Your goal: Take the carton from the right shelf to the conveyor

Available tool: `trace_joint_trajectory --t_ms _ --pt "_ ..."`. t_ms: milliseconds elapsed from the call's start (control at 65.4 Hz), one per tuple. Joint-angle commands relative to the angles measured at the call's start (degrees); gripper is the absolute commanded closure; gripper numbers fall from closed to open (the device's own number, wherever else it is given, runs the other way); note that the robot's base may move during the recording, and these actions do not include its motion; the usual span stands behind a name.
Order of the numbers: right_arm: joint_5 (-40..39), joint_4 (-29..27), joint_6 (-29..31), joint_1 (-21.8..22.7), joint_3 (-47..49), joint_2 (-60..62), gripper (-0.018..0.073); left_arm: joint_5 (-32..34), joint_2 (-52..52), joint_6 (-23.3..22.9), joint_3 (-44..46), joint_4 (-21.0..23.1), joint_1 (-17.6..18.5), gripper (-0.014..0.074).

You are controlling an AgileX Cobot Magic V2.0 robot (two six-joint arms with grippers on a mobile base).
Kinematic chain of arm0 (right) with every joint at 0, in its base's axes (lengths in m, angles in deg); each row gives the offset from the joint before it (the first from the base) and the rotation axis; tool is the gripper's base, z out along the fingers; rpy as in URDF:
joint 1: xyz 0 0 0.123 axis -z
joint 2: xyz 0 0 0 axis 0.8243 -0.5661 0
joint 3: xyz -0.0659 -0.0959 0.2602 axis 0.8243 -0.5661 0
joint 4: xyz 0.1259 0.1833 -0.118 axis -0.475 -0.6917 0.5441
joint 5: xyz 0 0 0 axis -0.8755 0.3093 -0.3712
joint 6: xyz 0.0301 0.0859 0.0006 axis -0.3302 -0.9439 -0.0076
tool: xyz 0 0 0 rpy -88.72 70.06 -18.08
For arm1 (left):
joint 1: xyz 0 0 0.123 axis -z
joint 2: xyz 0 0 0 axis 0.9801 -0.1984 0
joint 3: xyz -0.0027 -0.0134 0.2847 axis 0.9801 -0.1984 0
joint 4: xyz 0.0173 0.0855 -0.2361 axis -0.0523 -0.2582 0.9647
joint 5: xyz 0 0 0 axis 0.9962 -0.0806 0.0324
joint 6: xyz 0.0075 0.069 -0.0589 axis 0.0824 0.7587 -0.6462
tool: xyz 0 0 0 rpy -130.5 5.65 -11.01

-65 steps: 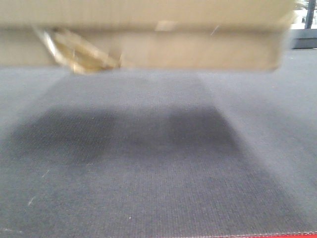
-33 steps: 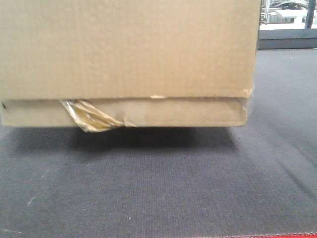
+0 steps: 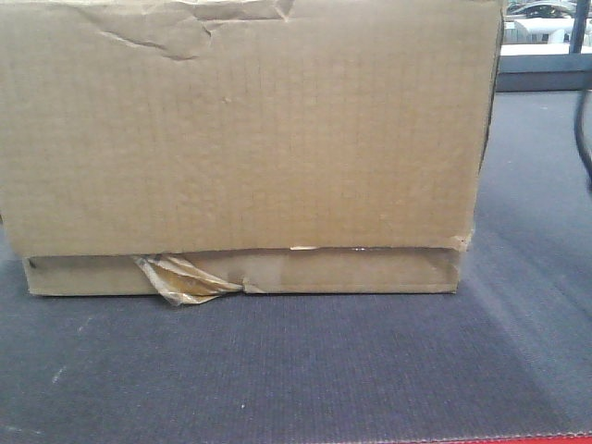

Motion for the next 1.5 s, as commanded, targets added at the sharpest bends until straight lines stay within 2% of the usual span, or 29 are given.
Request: trace_joint_trajectory --t_ms 0,76,138,184,260,413,490,704,979,1193,1484 --pt "0.68 0.81 0.37 1.54 2.19 3.36 0.0206 -1.3 4.1 0.65 0.84 -0.87 -1.34 0.0339" --pt "1.78 0.81 0.37 3.77 2.19 5.74 0.0387 -1.83 6.92 1.63 0.42 -0.66 -3.47 0.0489" --pt "3.53 0.81 0.37 6.16 2.19 7.17 0.0579 -1.83 9.24 2.4 -1.0 -0.4 -5.8 0.0631" --pt "4.7 0.81 0.37 8.13 2.09 7.99 0.0661 -1.83 10.76 3.74 -2.01 0.11 -7.57 0.0619" --pt "5.45 0.81 0.37 10.84 1.18 9.04 0.0624 -1.18 13.18 5.85 -5.22 1.53 -10.79 0.0582" --pt "2.83 0.81 0.37 14.98 -5.8 11.84 0.0628 4.19 18.67 10.71 -16.03 7.8 -17.78 0.0582" --pt "1.02 0.9 0.37 15.47 -11.33 13.64 0.0628 7.23 21.01 12.13 -22.06 9.24 -19.31 0.0582" --pt "-7.86 0.9 0.37 15.47 -30.36 19.8 0.0628 16.65 28.27 12.13 -39.61 8.58 -19.55 0.0582" --pt "-26.04 0.9 0.37 15.47 -57.6 35.03 0.0628 27.45 41.98 12.13 -57.9 8.58 -19.55 0.0582" --pt "-34.37 0.9 1.05 15.36 -71.81 53.62 0.0628 31.63 56.17 12.13 -65.72 8.58 -19.55 0.0582" --pt "-35.44 0.9 1.05 15.36 -81.45 78.78 0.0628 32.93 74.01 12.13 -70.8 8.58 -19.55 0.0582"
